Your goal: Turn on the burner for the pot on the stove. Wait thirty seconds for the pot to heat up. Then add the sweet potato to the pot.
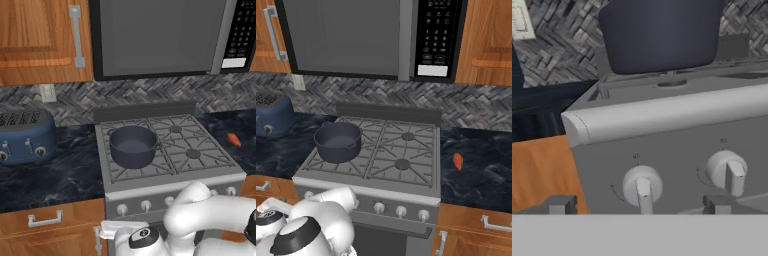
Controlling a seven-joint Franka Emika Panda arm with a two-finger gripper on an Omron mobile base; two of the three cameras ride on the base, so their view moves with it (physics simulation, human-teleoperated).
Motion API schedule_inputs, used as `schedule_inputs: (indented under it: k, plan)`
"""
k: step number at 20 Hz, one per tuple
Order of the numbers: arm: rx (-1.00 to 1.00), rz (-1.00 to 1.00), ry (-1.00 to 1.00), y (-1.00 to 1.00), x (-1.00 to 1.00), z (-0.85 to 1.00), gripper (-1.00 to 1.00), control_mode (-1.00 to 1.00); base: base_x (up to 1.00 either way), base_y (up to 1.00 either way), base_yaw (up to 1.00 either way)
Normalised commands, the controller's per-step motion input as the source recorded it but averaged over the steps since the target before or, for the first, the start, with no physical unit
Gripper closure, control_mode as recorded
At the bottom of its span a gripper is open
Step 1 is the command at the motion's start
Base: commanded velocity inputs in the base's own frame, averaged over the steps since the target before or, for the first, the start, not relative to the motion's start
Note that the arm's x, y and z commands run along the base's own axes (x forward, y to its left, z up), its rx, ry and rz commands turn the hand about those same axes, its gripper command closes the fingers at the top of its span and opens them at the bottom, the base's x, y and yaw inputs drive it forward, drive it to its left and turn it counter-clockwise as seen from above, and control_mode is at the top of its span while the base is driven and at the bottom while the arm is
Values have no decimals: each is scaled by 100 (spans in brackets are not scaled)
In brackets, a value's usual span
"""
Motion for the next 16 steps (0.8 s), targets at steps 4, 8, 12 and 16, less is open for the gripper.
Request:
schedule_inputs:
  k: [4, 8, 12, 16]
  plan:
    - [0, -8, -4, 0, 31, -12, -100, -100, 0, 0, 0]
    - [0, -12, -2, 0, 31, -16, -100, -100, 0, 0, 0]
    - [0, -11, 0, 0, 19, -24, -100, -100, 0, 0, 0]
    - [0, -3, 0, 0, 8, -29, -100, -100, 0, 0, 0]
